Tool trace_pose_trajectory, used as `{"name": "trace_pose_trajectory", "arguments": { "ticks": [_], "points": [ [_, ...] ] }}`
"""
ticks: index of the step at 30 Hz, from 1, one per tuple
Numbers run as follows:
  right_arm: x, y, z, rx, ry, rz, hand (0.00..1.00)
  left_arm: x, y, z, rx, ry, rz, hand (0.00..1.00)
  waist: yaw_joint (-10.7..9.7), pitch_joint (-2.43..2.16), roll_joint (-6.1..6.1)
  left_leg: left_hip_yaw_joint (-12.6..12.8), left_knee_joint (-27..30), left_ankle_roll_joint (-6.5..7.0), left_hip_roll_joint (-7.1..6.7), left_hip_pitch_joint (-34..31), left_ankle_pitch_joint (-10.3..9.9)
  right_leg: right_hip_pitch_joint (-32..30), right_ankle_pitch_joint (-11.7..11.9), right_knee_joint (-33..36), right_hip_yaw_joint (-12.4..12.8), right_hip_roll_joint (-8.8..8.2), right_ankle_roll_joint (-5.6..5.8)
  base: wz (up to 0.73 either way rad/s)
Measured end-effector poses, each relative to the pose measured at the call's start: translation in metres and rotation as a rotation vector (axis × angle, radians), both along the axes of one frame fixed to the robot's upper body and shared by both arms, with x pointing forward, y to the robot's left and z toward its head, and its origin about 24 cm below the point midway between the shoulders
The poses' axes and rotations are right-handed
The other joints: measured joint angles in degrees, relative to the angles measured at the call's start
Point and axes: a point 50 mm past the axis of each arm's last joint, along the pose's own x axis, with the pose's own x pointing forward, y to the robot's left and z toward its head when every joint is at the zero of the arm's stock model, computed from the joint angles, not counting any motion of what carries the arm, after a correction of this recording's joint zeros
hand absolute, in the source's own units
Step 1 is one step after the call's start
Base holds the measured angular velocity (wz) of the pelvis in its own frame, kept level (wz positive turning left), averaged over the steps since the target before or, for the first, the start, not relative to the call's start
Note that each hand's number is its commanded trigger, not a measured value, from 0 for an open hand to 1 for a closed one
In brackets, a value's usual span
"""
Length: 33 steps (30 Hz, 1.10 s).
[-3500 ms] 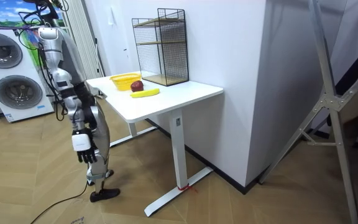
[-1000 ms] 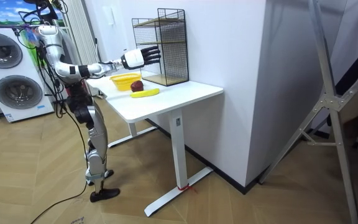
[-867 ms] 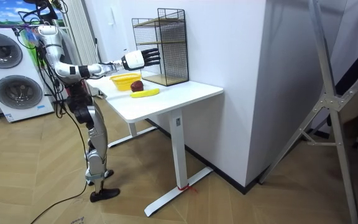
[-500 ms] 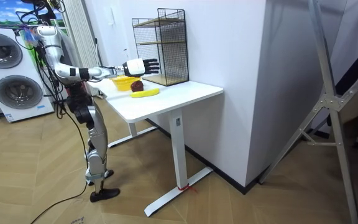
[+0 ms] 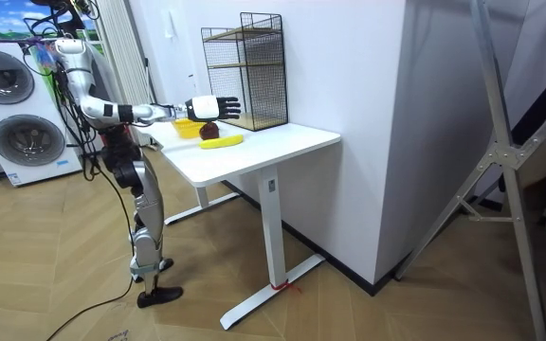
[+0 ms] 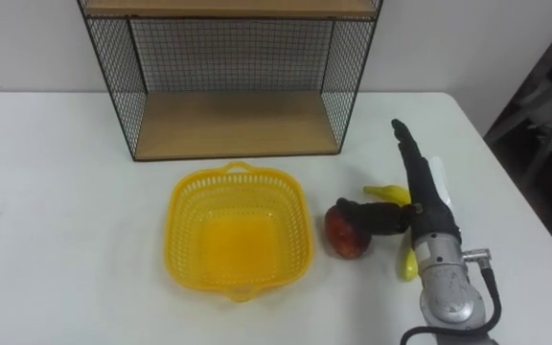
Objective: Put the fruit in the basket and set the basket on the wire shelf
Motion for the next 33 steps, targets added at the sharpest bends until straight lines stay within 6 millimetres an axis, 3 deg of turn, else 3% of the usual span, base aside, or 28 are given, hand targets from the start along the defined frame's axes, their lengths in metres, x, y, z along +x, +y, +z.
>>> {"name": "trace_pose_trajectory", "arguments": {
  "ticks": [14,33],
  "points": [
    [-0.006,0.024,-0.011,0.077,0.062,0.126,0.00,-0.004,-0.004,-0.003,-0.004,0.039,-0.029,0.00,0.00,-0.32,0.44,0.37,-0.52,0.00,-0.01,-0.06,0.00,-0.55,0.01,-0.08,0.12,0.04,0.02,-0.01],
    [-0.008,0.027,-0.014,0.093,0.094,0.179,0.00,0.000,-0.006,-0.004,-0.011,0.044,-0.050,0.00,-0.11,-0.26,1.11,0.15,-0.54,0.00,-0.02,-0.14,0.00,-0.48,0.03,-0.16,-0.18,0.04,0.05,0.00]
  ]
}}
